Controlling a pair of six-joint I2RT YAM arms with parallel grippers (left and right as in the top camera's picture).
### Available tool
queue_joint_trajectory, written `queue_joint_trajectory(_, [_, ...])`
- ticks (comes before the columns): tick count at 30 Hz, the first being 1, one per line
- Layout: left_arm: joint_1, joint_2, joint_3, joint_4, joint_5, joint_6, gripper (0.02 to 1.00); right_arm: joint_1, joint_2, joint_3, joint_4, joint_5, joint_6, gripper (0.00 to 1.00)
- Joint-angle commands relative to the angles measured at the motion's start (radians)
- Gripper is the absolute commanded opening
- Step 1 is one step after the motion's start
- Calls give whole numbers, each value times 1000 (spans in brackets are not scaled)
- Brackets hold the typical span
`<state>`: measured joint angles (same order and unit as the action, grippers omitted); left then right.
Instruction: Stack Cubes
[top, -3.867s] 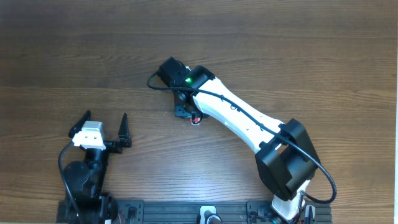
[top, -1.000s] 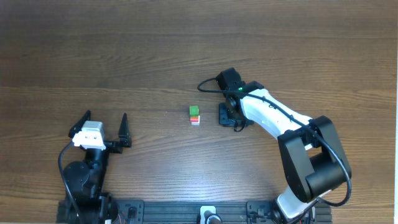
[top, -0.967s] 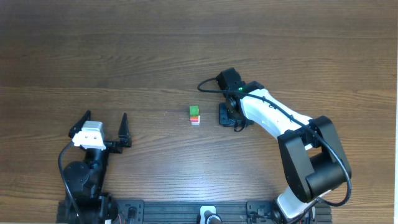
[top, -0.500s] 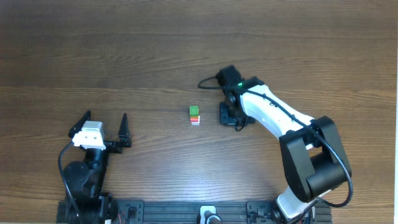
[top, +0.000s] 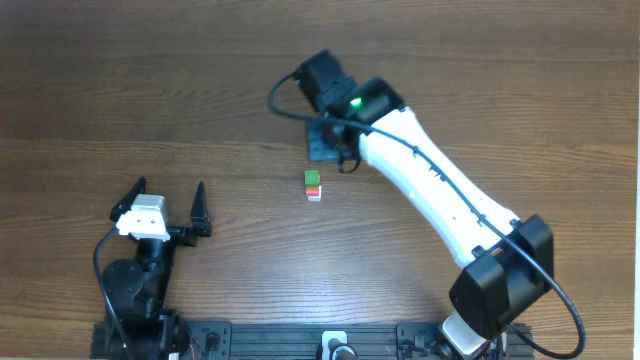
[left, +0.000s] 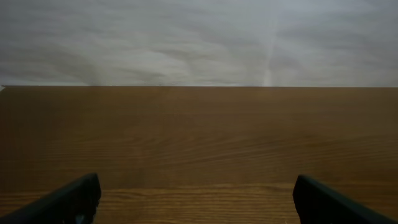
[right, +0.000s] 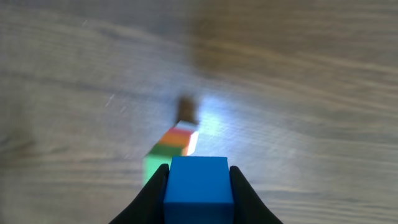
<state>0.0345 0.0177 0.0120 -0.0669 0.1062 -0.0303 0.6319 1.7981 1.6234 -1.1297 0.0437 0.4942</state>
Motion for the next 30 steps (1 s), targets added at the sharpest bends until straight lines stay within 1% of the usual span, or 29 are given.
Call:
queue_joint_trajectory(1, [-5,-2,-6,1,13,-11,1000,67,-3,21,-9,10,94,130])
queue_joint_trajectory(7, [-5,-2,-6,0,13,-11,998,111,38,24,-12,10,130,128])
queue_joint_trajectory(16, [-5,-2,-6,0,13,-11,1000,111,110,32,-12,5,150,128])
queue_joint_trajectory(30, [-5,-2,-6,0,13,-11,1000,108,114,32,-38,7,163,132])
